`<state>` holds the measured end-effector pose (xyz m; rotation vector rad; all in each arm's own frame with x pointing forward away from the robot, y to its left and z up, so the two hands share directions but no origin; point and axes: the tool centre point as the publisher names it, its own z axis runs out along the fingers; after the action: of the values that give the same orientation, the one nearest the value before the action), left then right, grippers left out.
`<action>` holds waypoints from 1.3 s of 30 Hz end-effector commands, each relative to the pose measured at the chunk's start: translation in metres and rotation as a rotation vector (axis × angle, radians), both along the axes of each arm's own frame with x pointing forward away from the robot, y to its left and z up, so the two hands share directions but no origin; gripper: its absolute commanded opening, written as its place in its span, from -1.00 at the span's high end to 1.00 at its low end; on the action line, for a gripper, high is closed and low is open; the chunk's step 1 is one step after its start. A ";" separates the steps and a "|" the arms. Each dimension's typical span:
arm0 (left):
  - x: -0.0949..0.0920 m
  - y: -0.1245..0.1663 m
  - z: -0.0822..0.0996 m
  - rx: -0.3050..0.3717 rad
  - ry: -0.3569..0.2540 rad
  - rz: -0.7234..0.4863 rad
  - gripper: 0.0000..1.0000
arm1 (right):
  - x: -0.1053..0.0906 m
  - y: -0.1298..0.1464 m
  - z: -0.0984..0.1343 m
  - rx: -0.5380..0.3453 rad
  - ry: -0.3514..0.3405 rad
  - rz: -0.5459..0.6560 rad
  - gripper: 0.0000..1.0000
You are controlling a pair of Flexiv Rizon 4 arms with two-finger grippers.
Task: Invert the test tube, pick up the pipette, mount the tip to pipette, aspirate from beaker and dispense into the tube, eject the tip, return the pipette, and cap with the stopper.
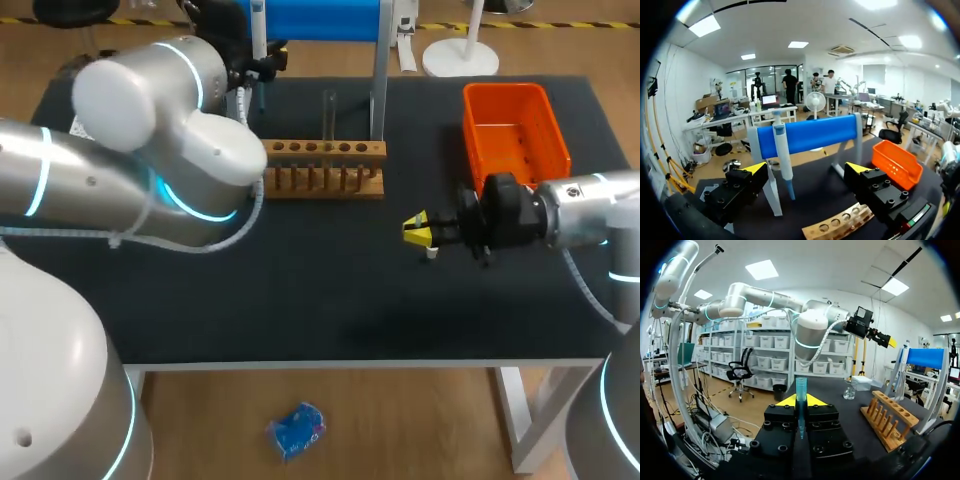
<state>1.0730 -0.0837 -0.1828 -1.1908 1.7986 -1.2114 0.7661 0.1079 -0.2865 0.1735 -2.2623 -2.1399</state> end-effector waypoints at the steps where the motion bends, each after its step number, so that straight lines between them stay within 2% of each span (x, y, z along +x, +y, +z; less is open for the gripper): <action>1: 0.005 -0.006 -0.006 0.021 -0.018 0.069 -1.00 | -0.001 0.000 0.001 -0.002 -0.001 -0.001 1.00; 13: 0.005 -0.006 -0.006 0.021 -0.018 0.069 -1.00 | -0.001 0.000 0.001 -0.002 -0.001 -0.001 1.00; 19: 0.020 -0.007 -0.008 0.060 -0.031 0.128 -1.00 | -0.001 0.000 0.001 -0.002 -0.001 -0.001 1.00; 21: 0.024 -0.006 -0.008 0.026 -0.021 0.147 -1.00 | -0.001 0.000 0.001 -0.002 -0.001 -0.001 1.00; 25: 0.034 -0.008 -0.012 0.042 -0.020 0.176 -1.00 | -0.001 0.000 0.001 -0.002 -0.001 -0.001 1.00; 29: 0.046 -0.007 -0.017 0.019 -0.016 0.204 -1.00 | -0.001 0.000 0.001 -0.002 -0.001 -0.001 1.00; 30: 0.049 -0.006 -0.019 0.014 -0.015 0.205 -0.65 | -0.001 0.000 0.001 -0.002 -0.001 -0.001 1.00; 31: 0.052 -0.006 -0.020 0.002 -0.012 0.207 -0.07 | -0.001 0.000 0.001 -0.002 -0.001 -0.001 1.00; 32: 0.055 -0.006 -0.020 0.001 -0.010 0.213 0.07 | -0.001 0.000 0.001 -0.002 -0.001 -0.001 1.00; 34: 0.060 -0.005 -0.022 0.010 -0.009 0.227 0.10 | -0.001 0.000 0.001 -0.002 -0.001 -0.001 1.00; 35: 0.062 -0.005 -0.022 0.009 -0.009 0.226 0.22 | -0.001 0.000 0.001 -0.002 -0.001 -0.001 1.00; 36: 0.064 -0.004 -0.023 0.012 -0.007 0.234 0.42 | -0.001 0.000 0.001 -0.002 -0.001 -0.001 1.00; 39: 0.067 -0.003 -0.023 0.015 -0.010 0.240 0.28 | -0.001 0.000 0.001 -0.002 -0.001 -0.001 1.00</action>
<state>1.1340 -0.0820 -0.2011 -1.3435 1.6188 -1.0697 0.7661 0.1079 -0.2864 0.1736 -2.2623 -2.1398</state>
